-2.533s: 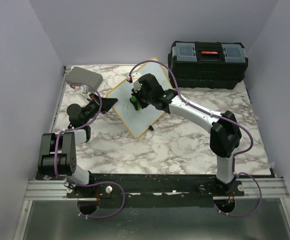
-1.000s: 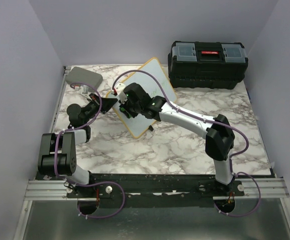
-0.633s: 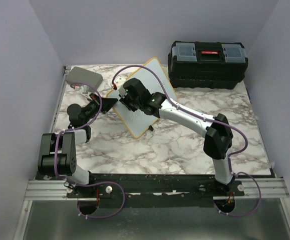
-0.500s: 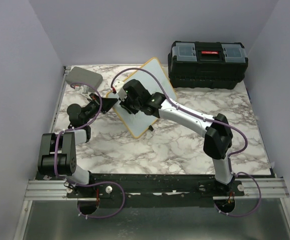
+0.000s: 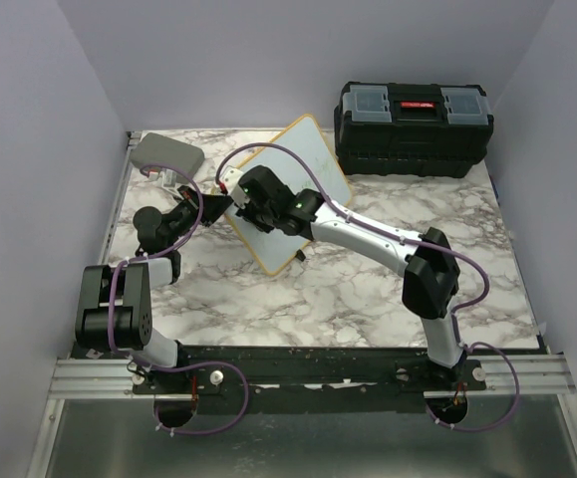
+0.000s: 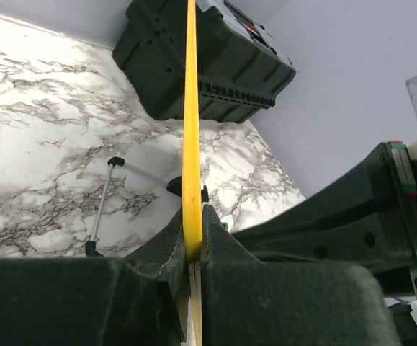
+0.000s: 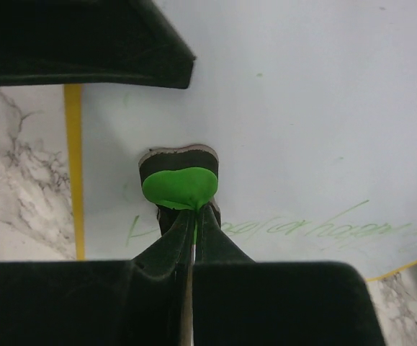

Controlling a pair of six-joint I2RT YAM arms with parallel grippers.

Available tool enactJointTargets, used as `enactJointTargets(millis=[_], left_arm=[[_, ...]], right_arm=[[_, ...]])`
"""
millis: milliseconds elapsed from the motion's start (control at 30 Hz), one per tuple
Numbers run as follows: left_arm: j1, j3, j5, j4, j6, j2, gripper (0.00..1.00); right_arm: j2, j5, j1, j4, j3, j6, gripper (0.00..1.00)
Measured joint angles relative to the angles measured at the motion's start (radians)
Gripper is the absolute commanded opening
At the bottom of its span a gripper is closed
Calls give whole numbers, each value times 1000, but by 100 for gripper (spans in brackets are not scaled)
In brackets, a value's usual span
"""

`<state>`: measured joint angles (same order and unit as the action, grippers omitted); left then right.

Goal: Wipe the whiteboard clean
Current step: Erase the whiteboard at the whiteboard stand.

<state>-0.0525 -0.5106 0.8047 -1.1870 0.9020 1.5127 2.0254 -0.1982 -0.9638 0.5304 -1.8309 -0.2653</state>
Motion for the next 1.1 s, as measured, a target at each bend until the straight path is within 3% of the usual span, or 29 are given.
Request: enactJointTargets(millis=[200, 633, 1100], left_arm=[[0, 0, 0, 0, 0, 0, 0], [0, 0, -3, 1, 0, 0, 0], [2, 0, -3, -1, 0, 0, 0]], right_arm=[[0, -59, 2, -29, 0, 13, 1], [-27, 66, -64, -35, 111, -84, 1], [-23, -156, -65, -67, 102, -76, 1]])
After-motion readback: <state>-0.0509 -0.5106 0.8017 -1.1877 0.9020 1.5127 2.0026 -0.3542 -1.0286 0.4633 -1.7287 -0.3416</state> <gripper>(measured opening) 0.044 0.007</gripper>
